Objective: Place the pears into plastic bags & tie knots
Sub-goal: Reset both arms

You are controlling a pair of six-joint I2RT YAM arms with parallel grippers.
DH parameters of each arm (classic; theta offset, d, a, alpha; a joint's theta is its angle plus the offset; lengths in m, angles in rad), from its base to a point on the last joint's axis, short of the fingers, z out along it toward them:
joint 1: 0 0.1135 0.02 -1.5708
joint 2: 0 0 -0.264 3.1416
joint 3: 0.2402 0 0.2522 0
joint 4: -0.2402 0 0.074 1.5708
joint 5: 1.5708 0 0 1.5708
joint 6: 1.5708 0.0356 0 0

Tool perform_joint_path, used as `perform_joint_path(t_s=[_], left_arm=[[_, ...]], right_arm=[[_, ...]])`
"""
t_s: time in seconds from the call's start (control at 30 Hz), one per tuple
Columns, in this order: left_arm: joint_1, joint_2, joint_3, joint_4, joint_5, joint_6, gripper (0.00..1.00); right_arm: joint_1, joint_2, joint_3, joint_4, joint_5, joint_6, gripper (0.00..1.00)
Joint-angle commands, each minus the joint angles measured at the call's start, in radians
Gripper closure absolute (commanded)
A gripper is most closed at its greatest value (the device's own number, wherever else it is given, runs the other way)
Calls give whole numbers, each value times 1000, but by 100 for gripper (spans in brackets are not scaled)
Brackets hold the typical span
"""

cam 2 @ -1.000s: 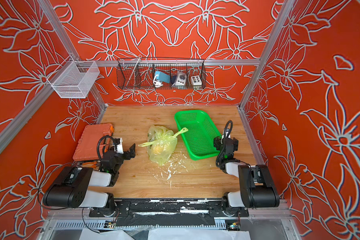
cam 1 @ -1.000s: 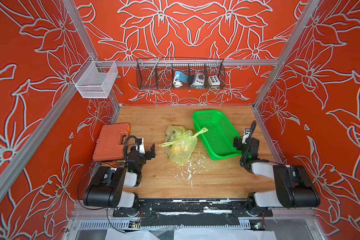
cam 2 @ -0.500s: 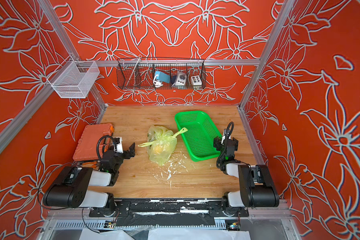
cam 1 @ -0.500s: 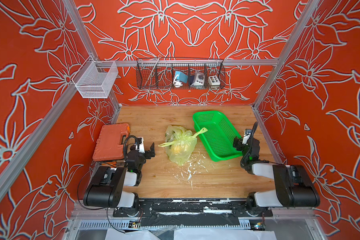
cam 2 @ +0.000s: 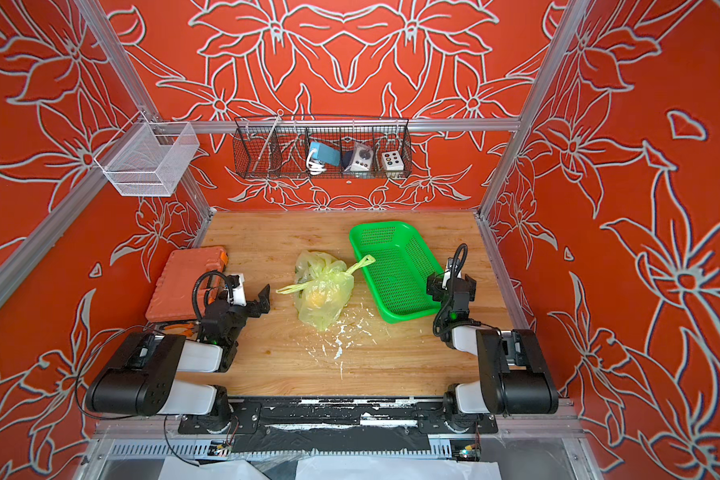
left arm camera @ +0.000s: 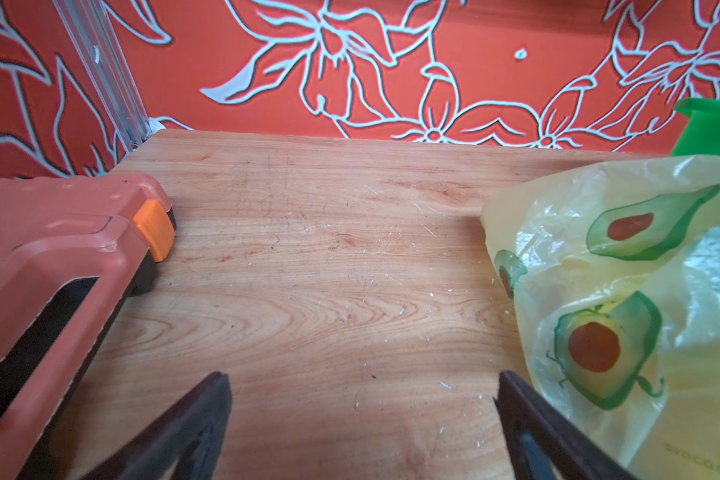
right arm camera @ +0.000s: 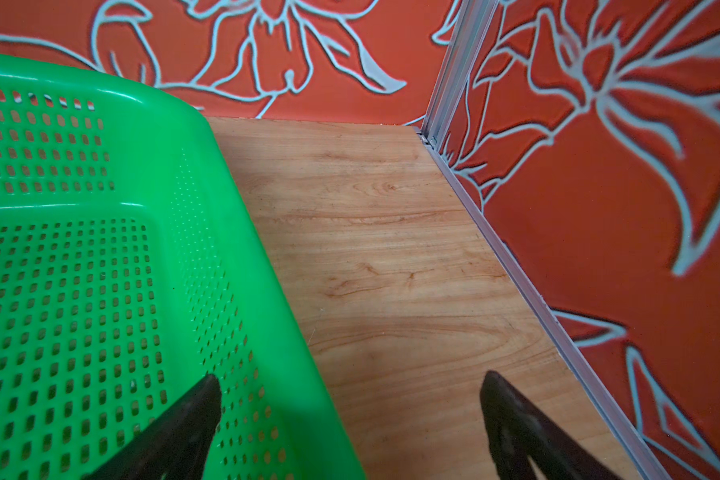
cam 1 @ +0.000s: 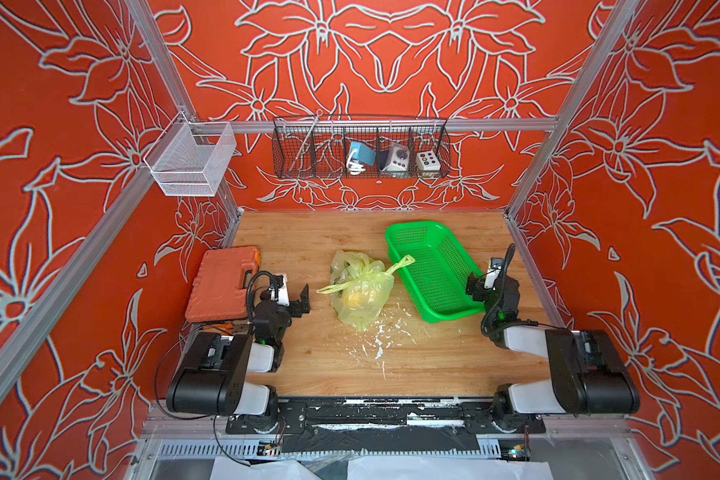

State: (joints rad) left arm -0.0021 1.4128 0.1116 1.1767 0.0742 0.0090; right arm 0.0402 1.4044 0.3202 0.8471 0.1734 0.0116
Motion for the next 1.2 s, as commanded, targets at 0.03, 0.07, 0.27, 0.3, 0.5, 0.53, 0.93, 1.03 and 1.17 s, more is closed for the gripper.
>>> perform_joint_path(t_s=[0.03, 0.07, 0.27, 0.3, 0.5, 0.53, 0.93, 1.03, 1.17], left_arm=[[-6, -28, -46, 101, 132, 67, 2], [-6, -23, -47, 106, 98, 51, 3], [-15, -14, -8, 47, 44, 36, 3], [-12, -19, -21, 64, 103, 61, 3], [-7, -3, 16, 17, -28, 0, 3], [-6, -3, 14, 19, -27, -1, 2], [4, 3, 19, 16, -15, -9, 2], [4, 3, 19, 17, -16, -7, 2], [5, 3, 19, 17, -17, -6, 2]], right_arm=[[6, -31, -129, 151, -36, -14, 2], [6, -30, -134, 161, -12, -4, 2], [5, -6, -24, -22, -174, -67, 2], [4, -7, -47, 24, -228, -92, 2], [-8, 10, 19, -79, -136, -36, 2], [-8, 12, 19, -77, -137, -36, 2], [-3, 8, 14, -72, -132, -39, 3], [-5, 15, 23, -83, -136, -37, 3], [-11, 12, 21, -82, -143, -35, 3]])
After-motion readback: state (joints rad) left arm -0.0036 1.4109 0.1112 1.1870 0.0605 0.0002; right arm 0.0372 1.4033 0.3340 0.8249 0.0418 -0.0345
